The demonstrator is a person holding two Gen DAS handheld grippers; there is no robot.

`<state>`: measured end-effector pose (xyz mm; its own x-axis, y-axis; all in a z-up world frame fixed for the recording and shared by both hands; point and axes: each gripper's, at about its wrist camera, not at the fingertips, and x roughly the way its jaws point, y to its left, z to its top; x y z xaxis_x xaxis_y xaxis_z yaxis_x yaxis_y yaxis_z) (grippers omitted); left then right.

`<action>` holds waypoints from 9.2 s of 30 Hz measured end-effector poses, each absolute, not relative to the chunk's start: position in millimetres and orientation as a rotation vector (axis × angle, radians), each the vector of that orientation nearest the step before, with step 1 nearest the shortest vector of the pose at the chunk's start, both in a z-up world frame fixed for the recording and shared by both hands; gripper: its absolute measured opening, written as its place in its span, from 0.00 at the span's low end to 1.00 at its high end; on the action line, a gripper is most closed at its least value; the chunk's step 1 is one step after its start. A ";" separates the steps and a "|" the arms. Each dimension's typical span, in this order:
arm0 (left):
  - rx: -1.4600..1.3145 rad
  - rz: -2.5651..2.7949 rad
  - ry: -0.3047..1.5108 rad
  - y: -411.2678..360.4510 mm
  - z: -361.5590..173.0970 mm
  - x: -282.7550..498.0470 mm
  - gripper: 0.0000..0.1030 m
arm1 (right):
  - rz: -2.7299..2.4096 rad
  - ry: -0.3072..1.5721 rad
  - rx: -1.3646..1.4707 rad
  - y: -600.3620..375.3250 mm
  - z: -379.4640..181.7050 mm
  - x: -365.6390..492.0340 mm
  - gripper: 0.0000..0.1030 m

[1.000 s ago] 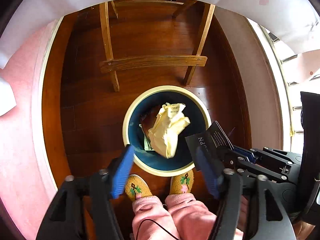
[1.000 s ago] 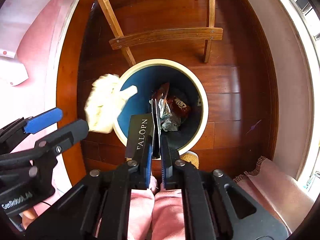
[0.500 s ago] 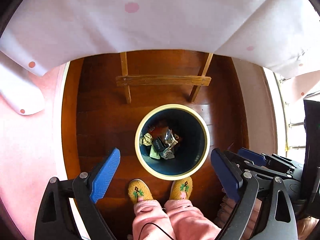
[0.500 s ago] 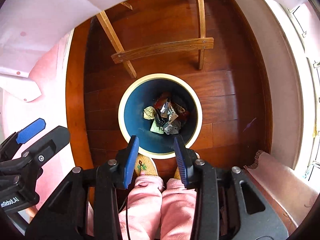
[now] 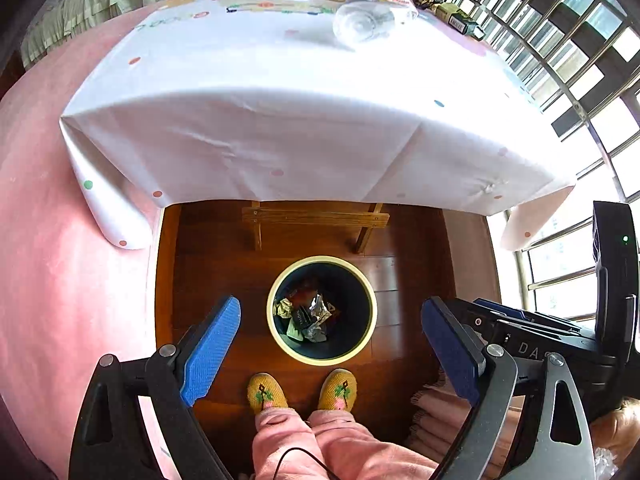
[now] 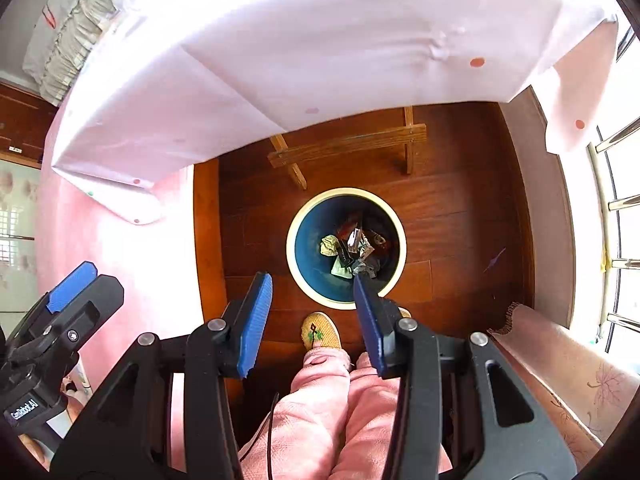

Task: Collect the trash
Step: 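Raise both empty tools back over the table, then grasp the purple tissue bag with the left tool, then grasp the green crumpled paper with the right tool, then carry the purple bag and green paper down over the blue bin, then open both tools to drop the bag and paper into the bin, then raise both empty tools back over the table, then grasp the white milk carton with the left tool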

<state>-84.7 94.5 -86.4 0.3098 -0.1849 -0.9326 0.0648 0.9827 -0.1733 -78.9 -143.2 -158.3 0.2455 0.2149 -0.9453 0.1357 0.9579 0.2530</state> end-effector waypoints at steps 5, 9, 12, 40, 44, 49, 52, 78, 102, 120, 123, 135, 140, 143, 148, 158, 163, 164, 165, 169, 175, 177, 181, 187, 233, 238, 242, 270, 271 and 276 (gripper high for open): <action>-0.073 -0.156 1.168 88.4 -26.6 -96.9 0.90 | 0.105 1.253 0.290 -147.2 -99.1 -85.0 0.38; -0.060 -0.141 1.113 86.5 23.0 -96.7 0.90 | 0.132 1.181 0.279 -155.4 -54.6 -87.9 0.38; -0.065 -0.123 1.061 85.4 57.1 -90.7 0.90 | 0.143 1.134 0.285 -161.9 -25.9 -87.8 0.38; -0.111 -0.146 0.930 90.6 164.7 87.9 0.90 | 0.141 0.792 0.294 -178.9 115.8 55.9 0.39; -0.089 -0.200 0.948 111.9 153.3 173.8 0.90 | 0.100 0.788 0.323 -165.3 119.3 117.2 0.40; -0.021 -0.269 1.004 132.4 135.3 302.8 0.90 | 0.021 0.820 0.386 -143.2 116.5 212.7 0.40; 0.016 -0.318 1.036 137.1 121.6 377.4 0.90 | -0.023 0.846 0.426 -130.3 108.7 270.3 0.40; 0.355 -0.674 1.383 6.1 -43.3 695.1 0.85 | -0.182 0.982 0.621 -197.4 33.1 509.9 0.41; 0.288 -0.683 1.360 27.4 -31.3 696.1 0.14 | -0.266 1.099 0.612 -185.8 -56.0 575.8 0.31; 0.050 -0.548 1.038 51.9 127.5 446.6 0.13 | 0.054 0.879 0.495 -172.6 71.0 361.5 0.30; 0.051 -0.508 0.982 46.5 148.7 368.1 0.13 | 0.111 0.875 0.436 -175.2 81.2 299.5 0.30; 0.034 -0.366 1.056 20.6 104.9 80.9 0.13 | 0.285 0.916 0.215 -170.6 75.6 50.3 0.30; 0.069 -0.335 1.119 15.0 70.0 11.6 0.13 | 0.301 0.974 0.192 -167.2 39.0 -17.0 0.30; 0.099 -0.323 1.155 13.2 49.0 -8.0 0.13 | 0.273 1.020 0.185 -165.2 11.7 -42.0 0.30; 0.137 -0.307 1.224 16.0 7.3 -20.3 0.13 | 0.216 1.098 0.206 -164.6 -41.5 -63.1 0.30; 0.111 -0.333 1.391 26.8 -167.4 -35.9 0.13 | 0.073 1.295 0.313 -172.1 -221.3 -73.3 0.30; 0.101 -0.315 1.449 29.6 -260.0 -37.8 0.13 | 0.015 1.365 0.332 -176.6 -306.6 -75.4 0.30; 0.100 -0.312 1.455 30.3 -274.2 -38.7 0.14 | 0.008 1.370 0.341 -178.4 -318.6 -76.7 0.31; 0.097 -0.312 1.458 31.1 -287.2 -39.9 0.14 | 0.000 1.374 0.346 -179.7 -329.7 -77.5 0.31; 0.086 -0.324 1.485 35.1 -332.7 -45.9 0.20 | -0.024 1.397 0.349 -180.5 -365.6 -71.1 0.31; 0.106 -0.325 1.523 37.6 -373.5 -50.6 0.36 | -0.035 1.418 0.344 -177.0 -394.3 -54.8 0.31; 0.109 -0.314 1.534 37.9 -379.8 -49.1 0.39 | -0.039 1.427 0.344 -177.1 -400.4 -51.8 0.32; 0.103 -0.297 1.553 41.7 -388.9 -36.3 0.54 | -0.044 1.446 0.348 -178.1 -413.8 -40.6 0.32; 0.109 -0.273 1.549 49.3 -385.0 -22.5 0.54 | -0.027 1.460 0.340 -170.4 -418.7 -37.4 0.35; 0.089 -0.108 1.089 64.3 70.8 -17.3 0.77 | 0.181 1.109 0.232 -141.5 -28.0 -58.8 0.57; 0.095 -0.096 1.001 61.0 111.3 -4.6 0.77 | 0.183 1.039 0.187 -148.9 0.7 -52.3 0.57; 0.094 -0.090 0.953 58.8 137.5 11.7 0.77 | 0.179 0.992 0.156 -159.6 25.3 -40.0 0.57; 0.104 -0.268 1.108 135.2 67.2 355.8 0.77 | -0.093 1.035 0.313 -151.7 23.2 227.7 0.57; 0.104 -0.271 1.122 136.6 58.5 368.7 0.77 | -0.099 1.047 0.317 -148.7 17.4 237.1 0.57; 0.112 -0.310 1.179 132.2 22.1 415.9 0.77 | -0.128 1.109 0.303 -132.0 -9.9 276.7 0.57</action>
